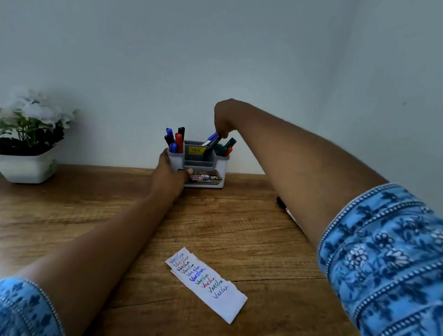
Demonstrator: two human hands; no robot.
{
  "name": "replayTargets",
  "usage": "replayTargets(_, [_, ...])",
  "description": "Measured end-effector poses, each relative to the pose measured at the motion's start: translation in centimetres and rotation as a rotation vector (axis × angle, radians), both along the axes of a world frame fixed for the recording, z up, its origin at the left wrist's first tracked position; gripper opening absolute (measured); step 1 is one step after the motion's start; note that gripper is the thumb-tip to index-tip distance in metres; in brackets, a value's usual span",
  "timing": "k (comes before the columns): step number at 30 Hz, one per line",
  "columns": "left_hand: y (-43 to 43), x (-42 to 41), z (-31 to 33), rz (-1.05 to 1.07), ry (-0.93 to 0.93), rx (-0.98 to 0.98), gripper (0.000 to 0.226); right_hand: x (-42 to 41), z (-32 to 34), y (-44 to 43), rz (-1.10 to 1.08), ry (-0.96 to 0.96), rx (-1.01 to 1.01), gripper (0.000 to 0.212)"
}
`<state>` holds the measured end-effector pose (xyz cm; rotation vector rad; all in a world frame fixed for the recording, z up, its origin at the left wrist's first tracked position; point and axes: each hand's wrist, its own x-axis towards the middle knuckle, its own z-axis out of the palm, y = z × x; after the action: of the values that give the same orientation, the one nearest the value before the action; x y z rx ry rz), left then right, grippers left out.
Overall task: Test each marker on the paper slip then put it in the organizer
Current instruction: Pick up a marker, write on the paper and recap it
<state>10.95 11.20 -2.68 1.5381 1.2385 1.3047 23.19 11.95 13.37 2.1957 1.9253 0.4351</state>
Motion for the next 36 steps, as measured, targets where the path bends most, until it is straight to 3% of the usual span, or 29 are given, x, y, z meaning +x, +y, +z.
replayTargets(6, [0.0,0.2,-0.1,0.007,-0.006,0.028,0.07,2.2,2.5,-1.2,0.046,0.16,0.26,0.019])
replayTargets(11, [-0.2,0.2,0.0,0.005,0.017,0.037,0.07,2.0,0.6,-1.7,0.03,0.041,0.088,0.023])
replayTargets(14, [-0.1,0.2,-0.1,0.006,0.031,0.042,0.069,1.1,-2.3,-0.9,0.078,0.026,0.008,0.008])
replayTargets(18, [-0.1,0.1,-0.1,0.007,0.04,0.042,0.07,1.0,-4.8,0.1,0.067,0.297,-0.034,0.054])
replayTargets(22, [-0.3,0.2,0.0,0.015,0.052,0.034,0.068,2.3,-3.4,-0.5,0.127,0.604,0.083,0.044])
replayTargets(26, [-0.6,0.0,0.1,0.008,0.055,0.032,0.068,5.0,-1.0,-3.9,0.196,0.725,0.292,0.035])
replayTargets(31, [-1.6,-0.1,0.5,-0.007,0.048,0.008,0.069,8.0,-3.1,-10.1,0.181,0.617,0.382,0.034])
replayTargets(36, [-3.3,-0.1,0.8,0.023,0.055,-0.071,0.073,10.0,-8.6,-17.3,0.003,0.565,0.279,0.026])
